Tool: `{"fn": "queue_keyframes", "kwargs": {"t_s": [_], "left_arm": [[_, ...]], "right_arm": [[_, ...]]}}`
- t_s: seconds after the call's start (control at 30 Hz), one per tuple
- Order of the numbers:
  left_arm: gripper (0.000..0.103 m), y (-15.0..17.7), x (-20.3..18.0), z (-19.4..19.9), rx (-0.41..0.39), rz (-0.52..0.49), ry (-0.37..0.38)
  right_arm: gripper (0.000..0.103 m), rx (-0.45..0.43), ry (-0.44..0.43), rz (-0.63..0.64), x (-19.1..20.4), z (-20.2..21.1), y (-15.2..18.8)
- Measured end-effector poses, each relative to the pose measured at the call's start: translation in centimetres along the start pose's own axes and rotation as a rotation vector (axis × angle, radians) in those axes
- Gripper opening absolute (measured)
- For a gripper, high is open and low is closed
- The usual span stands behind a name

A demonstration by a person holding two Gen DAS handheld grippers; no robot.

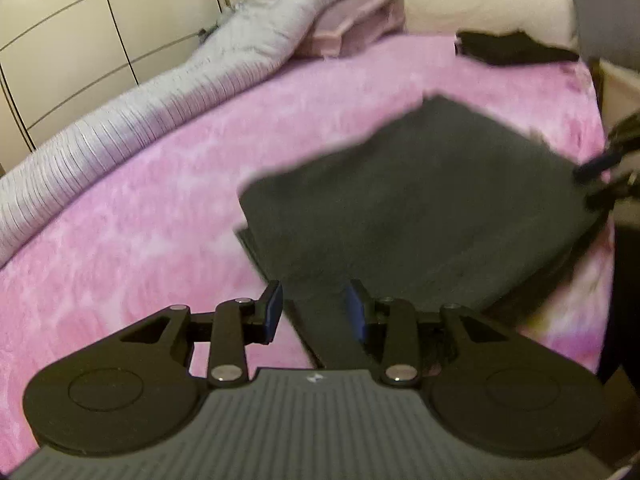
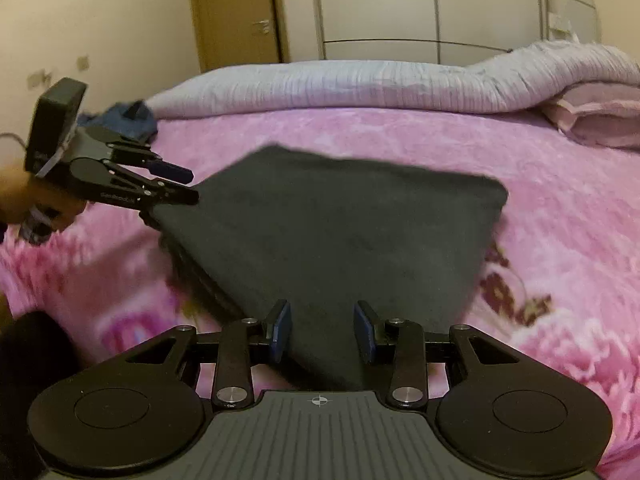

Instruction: Fold clothes

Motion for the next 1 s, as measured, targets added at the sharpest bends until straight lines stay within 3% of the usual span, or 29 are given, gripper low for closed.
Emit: {"fn": "queue_keyframes", "kwargs": {"t_s": [0.1,0.2,0.33,0.4,1.0], "left_arm": [[0.038,-0.2,0.5,0.1,-0.015,0.095,-0.024],[0.038,-0.5,0.0,0.6,-0.008,0.118,-0.067],[0.037,-0.5,-0.7,0.9,0.002,0.144,-0.112],[0.037,-0.6,-1.0,1.0,0.008,0.155,-0.132],[0.037,-0.5,-1.3,1.0,0.028,0.122,-0.161]], "right_arm": [[0.038,0.022,0.041,0.005,0.6,0.8,-0.5],[0.039,0.009,0.040,-0.001,0.9,1.3,-1.3],[0.039,0.102,0.047,-0.044,0.8,-0.4,-0.2],[0.039,0.096,0.052,-0.069,0.7,-0.4,-0.1],[0.042,0.103,0.077,-0.074,1.1,-0.9,0.2]]}}
Point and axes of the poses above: each gripper's, at about its wrist camera, not at the fingertips, and z roughly against the way its jaws point, x to its left, y to its underside, the point moved 1 cm from there along -z, roughly the way its jaws point, and after that the axes turned 15 degrees about y, right-handed, at the moved point
